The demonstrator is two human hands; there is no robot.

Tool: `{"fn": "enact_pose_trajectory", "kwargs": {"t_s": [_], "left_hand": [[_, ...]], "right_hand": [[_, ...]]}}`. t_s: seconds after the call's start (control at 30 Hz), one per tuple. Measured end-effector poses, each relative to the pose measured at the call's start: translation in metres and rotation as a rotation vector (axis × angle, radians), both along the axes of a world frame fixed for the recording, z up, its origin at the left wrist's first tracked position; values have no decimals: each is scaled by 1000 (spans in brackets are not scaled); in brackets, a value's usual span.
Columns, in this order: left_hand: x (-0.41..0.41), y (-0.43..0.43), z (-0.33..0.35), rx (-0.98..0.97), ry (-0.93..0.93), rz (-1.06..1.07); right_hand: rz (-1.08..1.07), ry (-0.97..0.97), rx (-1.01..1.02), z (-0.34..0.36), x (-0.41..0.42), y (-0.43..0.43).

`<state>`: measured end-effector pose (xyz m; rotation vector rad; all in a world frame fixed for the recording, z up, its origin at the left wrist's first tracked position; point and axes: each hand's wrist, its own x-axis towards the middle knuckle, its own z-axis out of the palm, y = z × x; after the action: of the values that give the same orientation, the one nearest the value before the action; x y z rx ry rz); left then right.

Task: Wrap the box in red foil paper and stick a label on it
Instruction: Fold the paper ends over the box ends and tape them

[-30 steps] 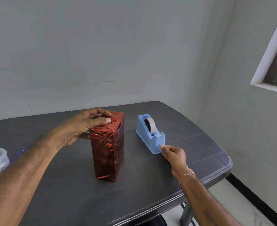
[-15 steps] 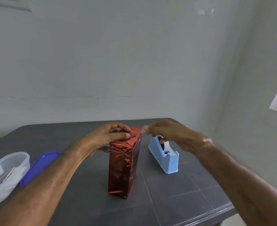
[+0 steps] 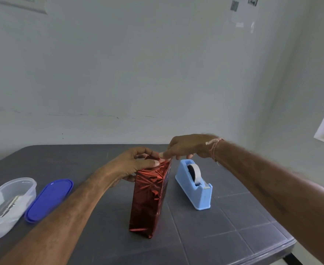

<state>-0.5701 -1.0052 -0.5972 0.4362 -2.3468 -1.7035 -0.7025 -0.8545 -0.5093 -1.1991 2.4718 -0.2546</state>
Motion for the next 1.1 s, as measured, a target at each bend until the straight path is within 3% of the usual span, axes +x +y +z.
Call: {"fn": "enact_pose_trajectory", "kwargs": {"t_s": [0.63, 0.73, 1.1], "left_hand": [[0, -4, -3, -14, -8, 18], [1, -5, -4, -12, -6, 17], [3, -5, -4, 11, 15, 4]], "right_hand": [[73, 261, 297, 4, -2, -26], [46, 168, 298, 4, -6, -19], [-245, -331, -83, -44, -32, 9]]}}
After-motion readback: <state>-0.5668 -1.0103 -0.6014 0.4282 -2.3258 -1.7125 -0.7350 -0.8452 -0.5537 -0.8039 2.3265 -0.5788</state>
